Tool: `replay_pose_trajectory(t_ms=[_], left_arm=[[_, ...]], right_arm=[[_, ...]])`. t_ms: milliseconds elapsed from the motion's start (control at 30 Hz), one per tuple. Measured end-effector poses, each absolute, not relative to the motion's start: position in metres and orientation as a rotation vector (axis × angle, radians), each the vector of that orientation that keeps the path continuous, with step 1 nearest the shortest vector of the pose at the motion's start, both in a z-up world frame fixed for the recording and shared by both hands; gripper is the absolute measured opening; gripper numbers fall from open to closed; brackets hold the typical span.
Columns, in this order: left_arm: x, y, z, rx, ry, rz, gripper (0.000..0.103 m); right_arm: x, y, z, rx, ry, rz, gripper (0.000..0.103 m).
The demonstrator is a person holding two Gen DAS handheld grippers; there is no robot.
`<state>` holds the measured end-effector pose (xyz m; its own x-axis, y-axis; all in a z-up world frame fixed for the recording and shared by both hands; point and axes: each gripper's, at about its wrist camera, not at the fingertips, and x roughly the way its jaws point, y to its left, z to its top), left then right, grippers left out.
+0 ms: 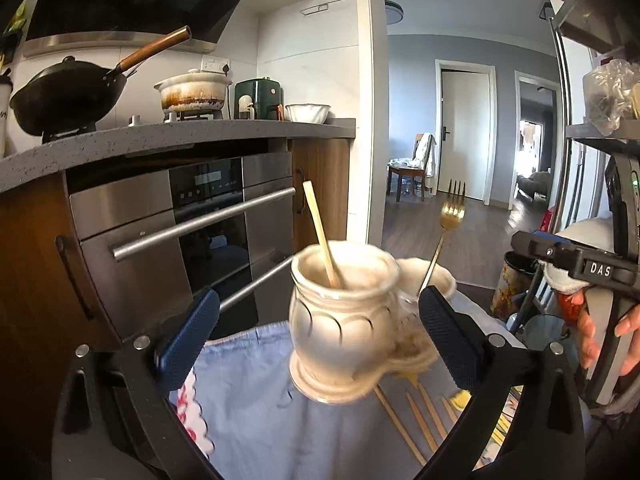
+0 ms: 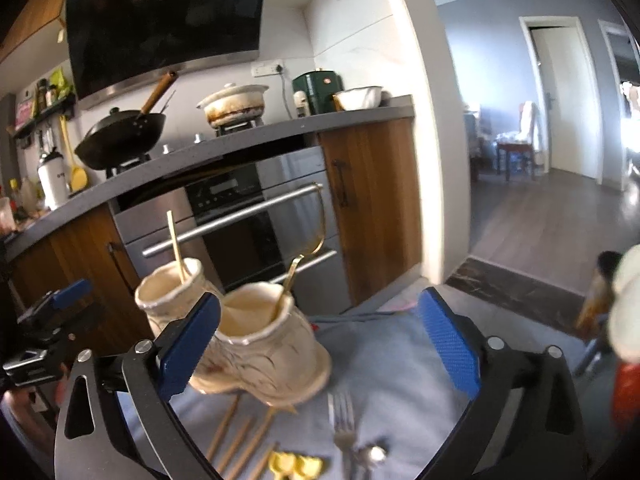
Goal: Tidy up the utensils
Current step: 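Move both tools back toward the remaining utensils on the cloth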
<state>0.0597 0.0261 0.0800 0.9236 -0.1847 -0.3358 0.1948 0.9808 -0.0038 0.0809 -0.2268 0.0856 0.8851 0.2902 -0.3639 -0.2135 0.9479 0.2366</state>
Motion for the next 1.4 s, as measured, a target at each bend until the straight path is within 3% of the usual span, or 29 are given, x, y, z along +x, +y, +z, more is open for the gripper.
replay_pose_trajectory(t_ms=[300, 933, 1400], left_arm=[[0.022, 0.017, 0.062, 0.088, 0.322, -0.125, 0.098], [0.03, -0.01, -0.007, 0.075, 0.608, -0.16, 0.098], [0.042, -0.025, -0.036, 0.128, 0.736, -0.146, 0.098]], right_arm=[[0.037, -0.251, 0.077, 0.168, 0.406, 0.196, 0.098], [0.014, -0.264, 0.002, 0.068, 0.608, 0.168, 0.098], [0.031, -0.247, -0.023, 0.042, 0.733, 0.182, 0.098]])
